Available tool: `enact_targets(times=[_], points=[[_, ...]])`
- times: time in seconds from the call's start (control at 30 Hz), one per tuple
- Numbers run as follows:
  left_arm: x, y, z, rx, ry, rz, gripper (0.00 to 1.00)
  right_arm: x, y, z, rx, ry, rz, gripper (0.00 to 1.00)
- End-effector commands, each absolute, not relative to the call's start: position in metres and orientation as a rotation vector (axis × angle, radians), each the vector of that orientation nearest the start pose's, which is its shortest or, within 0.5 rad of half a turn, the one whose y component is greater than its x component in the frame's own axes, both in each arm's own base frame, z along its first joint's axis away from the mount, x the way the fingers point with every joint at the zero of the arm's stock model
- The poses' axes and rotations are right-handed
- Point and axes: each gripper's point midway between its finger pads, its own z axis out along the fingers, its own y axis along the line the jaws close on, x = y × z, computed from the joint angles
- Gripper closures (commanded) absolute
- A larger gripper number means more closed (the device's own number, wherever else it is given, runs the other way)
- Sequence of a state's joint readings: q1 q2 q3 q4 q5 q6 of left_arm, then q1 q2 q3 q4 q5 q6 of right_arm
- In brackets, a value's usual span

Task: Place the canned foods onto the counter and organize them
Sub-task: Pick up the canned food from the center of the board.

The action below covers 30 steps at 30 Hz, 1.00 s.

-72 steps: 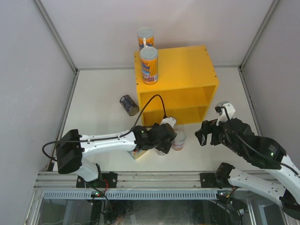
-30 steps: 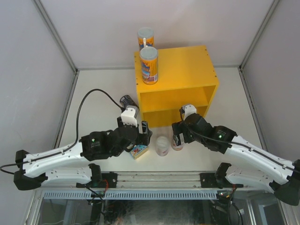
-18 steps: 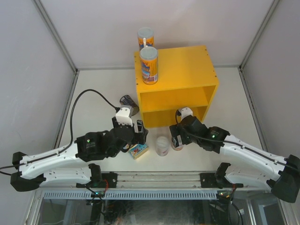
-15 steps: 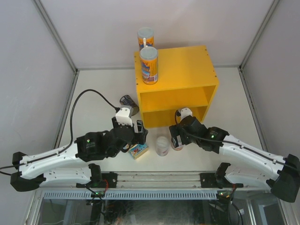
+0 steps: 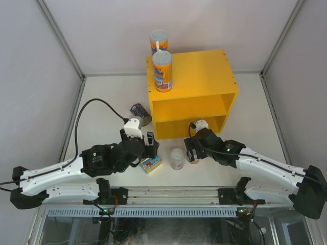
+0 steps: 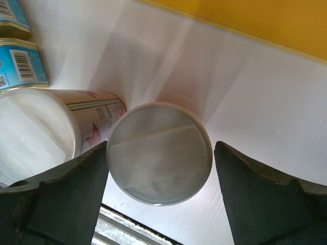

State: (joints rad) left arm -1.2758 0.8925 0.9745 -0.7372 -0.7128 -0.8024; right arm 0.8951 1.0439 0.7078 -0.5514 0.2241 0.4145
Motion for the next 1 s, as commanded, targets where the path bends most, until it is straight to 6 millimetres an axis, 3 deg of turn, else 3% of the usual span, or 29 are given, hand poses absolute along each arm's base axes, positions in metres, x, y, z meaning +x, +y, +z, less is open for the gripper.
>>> enact_targets(times=[0.0, 0.2, 0.33, 0.53, 0.67, 0.97], points=[[0.164, -0.212, 0.236, 0.077, 2.068, -0.475, 0.15, 0.197, 0.198, 0.107, -0.447, 2.337, 0.336, 0.21], [0.164, -0.211, 0.235, 0.078, 2.07, -0.467, 0.15, 0.202, 0.201, 0.104, -0.434, 2.321, 0.344, 0.3], [0.165, -0.211, 0.233, 0.083, 2.072, -0.459, 0.15, 0.203, 0.201, 0.102, -0.434, 2.329, 0.336, 0.46], [0.165, -0.208, 0.232, 0.08, 2.067, -0.448, 0.15, 0.203, 0.196, 0.113, -0.428, 2.292, 0.337, 0.68], [0.166, -0.205, 0.23, 0.072, 2.063, -0.439, 0.15, 0.201, 0.193, 0.126, -0.421, 2.267, 0.349, 0.79], [0.166, -0.201, 0.227, 0.054, 2.055, -0.439, 0.16, 0.201, 0.189, 0.173, -0.417, 2.199, 0.359, 0.84]])
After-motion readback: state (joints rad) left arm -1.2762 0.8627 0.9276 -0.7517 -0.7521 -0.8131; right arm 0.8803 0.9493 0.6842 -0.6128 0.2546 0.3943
